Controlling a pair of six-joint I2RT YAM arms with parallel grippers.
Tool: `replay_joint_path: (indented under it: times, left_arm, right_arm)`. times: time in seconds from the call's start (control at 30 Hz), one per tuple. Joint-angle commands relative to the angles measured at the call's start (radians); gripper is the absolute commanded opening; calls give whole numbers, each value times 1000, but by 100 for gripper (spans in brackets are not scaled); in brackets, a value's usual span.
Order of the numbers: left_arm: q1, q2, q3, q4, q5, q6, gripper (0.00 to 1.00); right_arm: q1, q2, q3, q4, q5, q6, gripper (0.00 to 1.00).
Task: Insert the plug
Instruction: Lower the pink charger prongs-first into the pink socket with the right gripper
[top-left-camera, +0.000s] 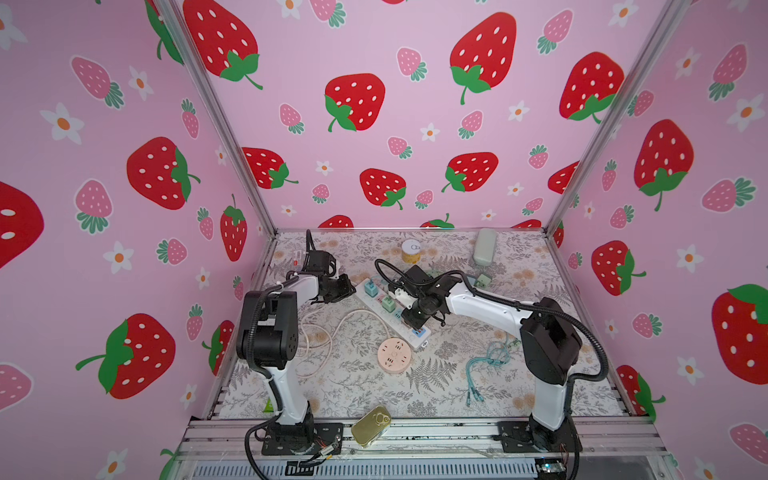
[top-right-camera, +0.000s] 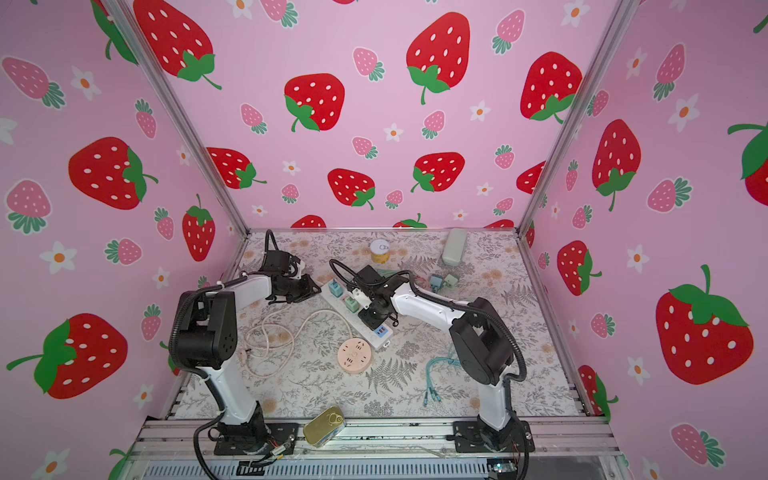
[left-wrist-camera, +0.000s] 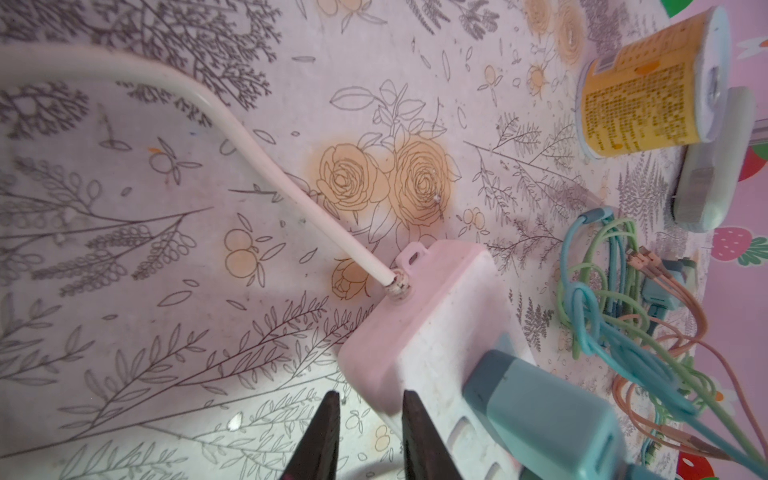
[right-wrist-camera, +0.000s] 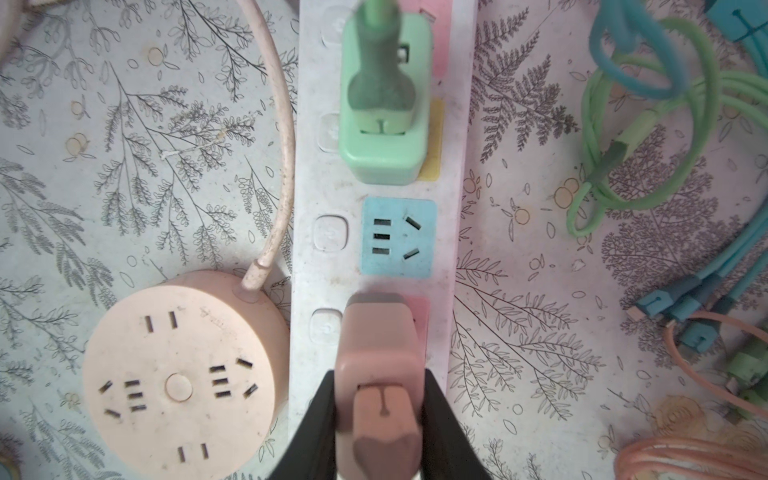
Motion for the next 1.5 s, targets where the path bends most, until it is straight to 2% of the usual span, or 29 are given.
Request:
replay_joint_path:
  times: [0.0, 0.33, 0.73, 1.0, 1.13, 1.37, 1.47]
  left_arm:
    - [6, -11, 20, -16, 18, 15, 29]
    - [7, -9, 6, 2, 30, 8, 29]
    - [7, -44, 6, -6, 50, -5, 30]
    - [7, -110, 3, -29, 55, -19, 38]
    - [7, -142, -18, -29, 54, -8, 44]
    - [9, -190, -29, -67, 51, 3, 47]
    - [8, -224, -23, -93, 41, 5, 49]
  right_arm:
    - [11, 42, -4, -68, 37, -5, 9]
    - [30, 94, -23, -105, 130, 5, 9]
    - [50, 94, -42, -100, 136, 30, 10]
    - [49, 57, -14, -92, 86, 26, 16]
    - [50, 39, -8, -89, 73, 28, 22]
    - [50, 2, -9, -84, 33, 40, 29]
    - [49, -18, -18, -78, 12, 47, 35]
